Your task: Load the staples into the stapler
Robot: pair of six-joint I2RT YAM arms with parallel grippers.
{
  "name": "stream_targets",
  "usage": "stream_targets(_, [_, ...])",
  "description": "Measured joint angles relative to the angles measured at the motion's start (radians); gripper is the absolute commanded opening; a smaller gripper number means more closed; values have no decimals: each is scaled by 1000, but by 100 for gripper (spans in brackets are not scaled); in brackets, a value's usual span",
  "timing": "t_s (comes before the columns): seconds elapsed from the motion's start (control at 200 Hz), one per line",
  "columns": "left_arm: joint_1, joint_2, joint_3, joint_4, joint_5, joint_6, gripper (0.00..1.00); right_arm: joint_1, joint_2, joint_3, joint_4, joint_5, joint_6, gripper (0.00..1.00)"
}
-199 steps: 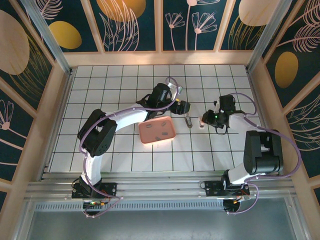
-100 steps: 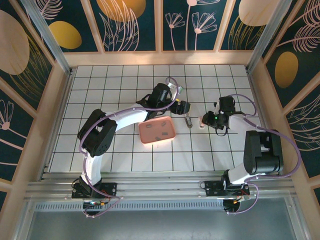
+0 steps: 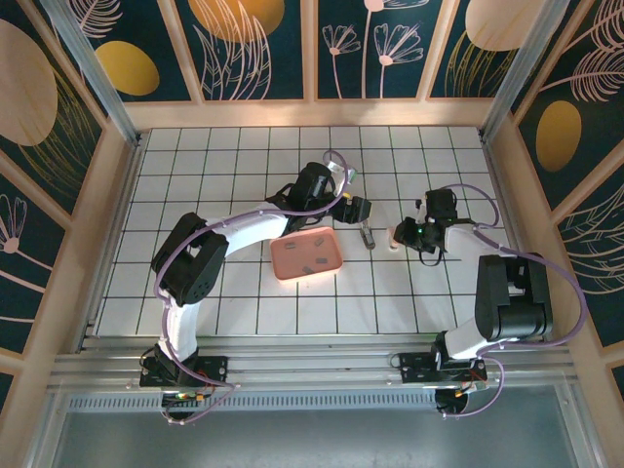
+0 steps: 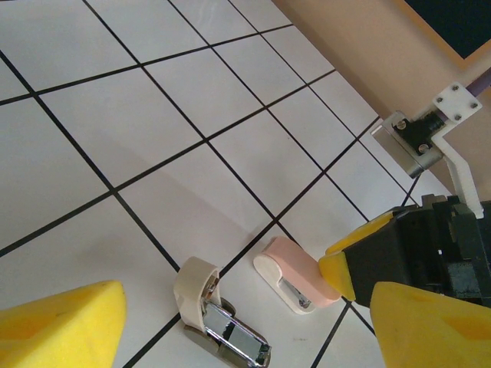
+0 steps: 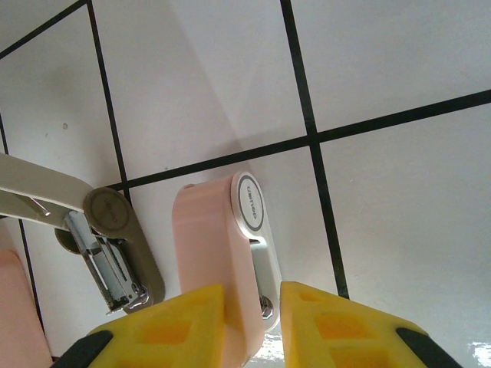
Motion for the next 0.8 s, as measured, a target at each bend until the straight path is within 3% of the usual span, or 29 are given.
stream_targets(0.801, [0, 0, 0, -1, 0, 0, 83, 50, 6, -3, 34, 82, 0, 19])
